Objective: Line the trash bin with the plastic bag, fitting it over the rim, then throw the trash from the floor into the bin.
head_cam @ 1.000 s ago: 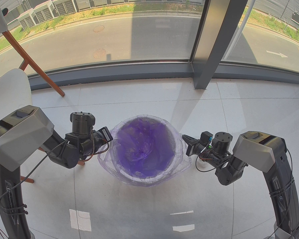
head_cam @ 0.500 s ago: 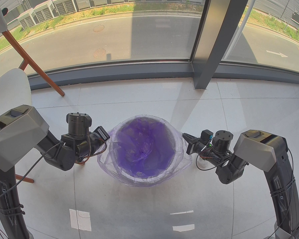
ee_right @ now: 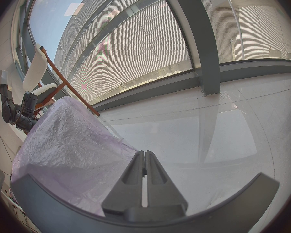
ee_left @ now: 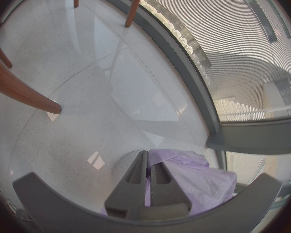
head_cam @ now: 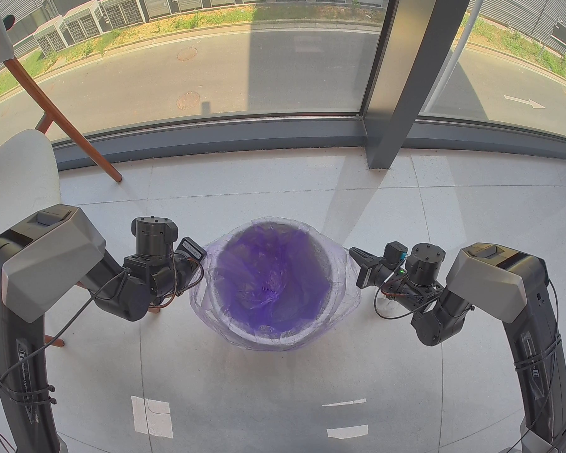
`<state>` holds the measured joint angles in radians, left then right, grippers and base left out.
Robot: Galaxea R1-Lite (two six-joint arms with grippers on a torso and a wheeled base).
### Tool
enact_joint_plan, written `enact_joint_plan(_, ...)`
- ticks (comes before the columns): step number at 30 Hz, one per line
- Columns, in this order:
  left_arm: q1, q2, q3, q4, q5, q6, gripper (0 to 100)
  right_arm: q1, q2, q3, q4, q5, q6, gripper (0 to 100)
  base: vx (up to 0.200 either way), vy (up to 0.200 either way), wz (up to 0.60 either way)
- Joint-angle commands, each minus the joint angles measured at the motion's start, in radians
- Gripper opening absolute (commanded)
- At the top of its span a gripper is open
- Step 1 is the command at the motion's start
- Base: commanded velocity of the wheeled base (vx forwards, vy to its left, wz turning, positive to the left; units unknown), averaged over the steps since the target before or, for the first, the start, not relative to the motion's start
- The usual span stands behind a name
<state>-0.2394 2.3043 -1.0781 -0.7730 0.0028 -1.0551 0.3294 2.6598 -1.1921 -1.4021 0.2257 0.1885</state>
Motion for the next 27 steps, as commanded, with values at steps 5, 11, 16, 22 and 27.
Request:
enact_joint_plan(5, -0.005, 0.020, -0.016, -0.017, 0.002, -0.046, 0, -0.001, -0.008, 0.003, 0.000, -0.002, -0.012, 0, 0.000, 0.000, 0.00)
enact_joint_plan(11, -0.005, 0.066, -0.020, -0.038, 0.010, -0.085, 0, -0.001, -0.001, 0.002, -0.006, -0.002, -0.014, 0, 0.000, 0.000, 0.00)
enact_joint_plan(16, -0.006, 0.089, -0.019, -0.040, 0.011, -0.088, 0, 0.000, 0.015, 0.002, -0.014, -0.014, -0.014, 0, 0.000, 0.000, 0.00)
enact_joint_plan(22, -0.009, 0.089, -0.020, -0.080, 0.016, -0.103, 0, 0.002, 0.032, -0.006, -0.012, -0.014, -0.014, 0, 0.000, 0.000, 0.00)
enact_joint_plan(27, -0.017, 0.076, -0.017, -0.086, 0.026, -0.129, 0, 0.002, 0.031, -0.003, -0.009, -0.014, -0.015, 0, 0.000, 0.000, 0.00)
